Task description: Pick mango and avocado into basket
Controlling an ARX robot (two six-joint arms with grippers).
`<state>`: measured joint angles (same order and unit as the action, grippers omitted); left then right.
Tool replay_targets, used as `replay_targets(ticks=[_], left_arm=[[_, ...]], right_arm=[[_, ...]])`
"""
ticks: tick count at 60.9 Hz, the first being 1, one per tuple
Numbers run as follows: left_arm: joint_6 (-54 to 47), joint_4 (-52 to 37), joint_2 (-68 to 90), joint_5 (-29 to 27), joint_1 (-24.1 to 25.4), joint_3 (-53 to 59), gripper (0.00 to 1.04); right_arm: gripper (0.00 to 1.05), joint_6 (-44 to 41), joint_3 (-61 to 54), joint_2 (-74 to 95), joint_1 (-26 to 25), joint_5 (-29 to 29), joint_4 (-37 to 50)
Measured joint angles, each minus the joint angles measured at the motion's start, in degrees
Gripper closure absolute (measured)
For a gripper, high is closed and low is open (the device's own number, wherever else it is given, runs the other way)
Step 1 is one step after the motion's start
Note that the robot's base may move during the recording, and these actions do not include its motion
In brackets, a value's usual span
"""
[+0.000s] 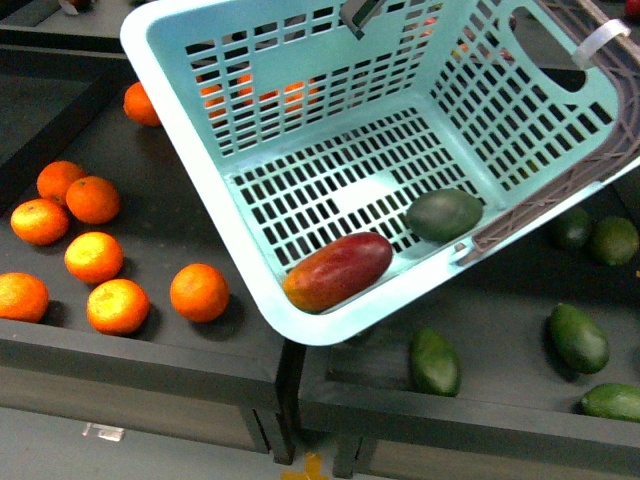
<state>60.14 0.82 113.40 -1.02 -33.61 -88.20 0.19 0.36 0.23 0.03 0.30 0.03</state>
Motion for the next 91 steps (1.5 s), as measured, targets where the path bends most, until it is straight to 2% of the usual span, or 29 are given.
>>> replay_targets(ticks=[6,29,83,88,91], left_arm=[[0.59,0.0,0.02,1.07,-0.2,0.0,0.99],[-0.2,0.0,0.11,-1.42,1.03,0.0,0.99],[-0.02,0.0,0.04,-0.92,1.75,0.0,0.99],[-0.28,0.2,0.09,-3.52,2.05,-0.02,0.99],[3.96,5.73,0.96,-14.67,1.79,-2.75,0.99]], right_arm=[[0.08,0.02,0.0,0.02,0.0,0.0,-0.13],[0.08,0.0,0.0,0.0,0.02,-0.15,-0.24],[0.08,-0.07,0.02,-0.02,-0.11,-0.96,-0.17],[0.08,-0.04,-0.02,-0.02,-0.07,-0.55,-0.22],[0.08,-0.07,-0.02,-0.02,-0.07,-0.48,-0.22]])
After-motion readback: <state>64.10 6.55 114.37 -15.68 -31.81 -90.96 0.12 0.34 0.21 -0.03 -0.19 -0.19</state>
